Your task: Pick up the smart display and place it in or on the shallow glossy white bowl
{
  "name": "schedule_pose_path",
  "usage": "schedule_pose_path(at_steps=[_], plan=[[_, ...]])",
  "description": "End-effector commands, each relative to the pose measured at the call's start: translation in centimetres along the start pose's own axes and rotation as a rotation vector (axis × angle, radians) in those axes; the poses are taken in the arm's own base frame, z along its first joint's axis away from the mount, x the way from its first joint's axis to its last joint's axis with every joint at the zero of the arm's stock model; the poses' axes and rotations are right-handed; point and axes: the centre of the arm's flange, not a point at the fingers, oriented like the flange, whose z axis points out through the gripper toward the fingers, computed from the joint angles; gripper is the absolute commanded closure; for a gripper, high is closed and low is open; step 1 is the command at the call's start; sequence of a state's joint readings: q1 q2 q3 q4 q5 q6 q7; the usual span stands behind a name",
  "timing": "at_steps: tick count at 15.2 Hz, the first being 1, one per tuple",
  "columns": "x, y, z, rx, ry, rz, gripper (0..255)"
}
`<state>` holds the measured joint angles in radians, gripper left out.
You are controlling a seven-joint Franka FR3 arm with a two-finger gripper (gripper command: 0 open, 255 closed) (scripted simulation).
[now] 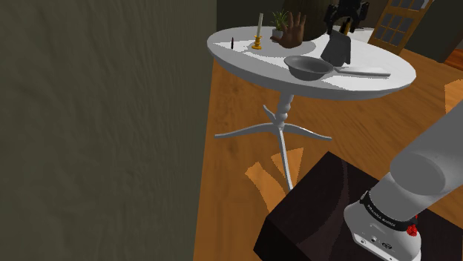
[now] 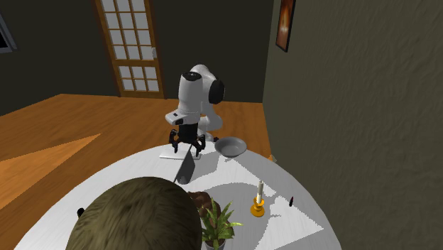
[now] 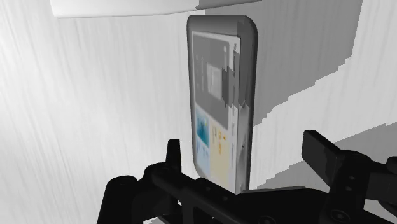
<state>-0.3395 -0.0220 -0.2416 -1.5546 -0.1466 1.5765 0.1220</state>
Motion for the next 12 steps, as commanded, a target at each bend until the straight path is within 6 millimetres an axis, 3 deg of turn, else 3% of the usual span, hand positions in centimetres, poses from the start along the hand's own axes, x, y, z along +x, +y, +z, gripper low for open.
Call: schedule_pose_path(at_steps=[1,4,12], plan=[[0.1,0.1,1.1,0.000,0.000,0.002,0],[0.1,0.1,2.4,0.000,0.000,0.002,0],[0.1,0.1,2.4,0.000,0.000,0.002,0]])
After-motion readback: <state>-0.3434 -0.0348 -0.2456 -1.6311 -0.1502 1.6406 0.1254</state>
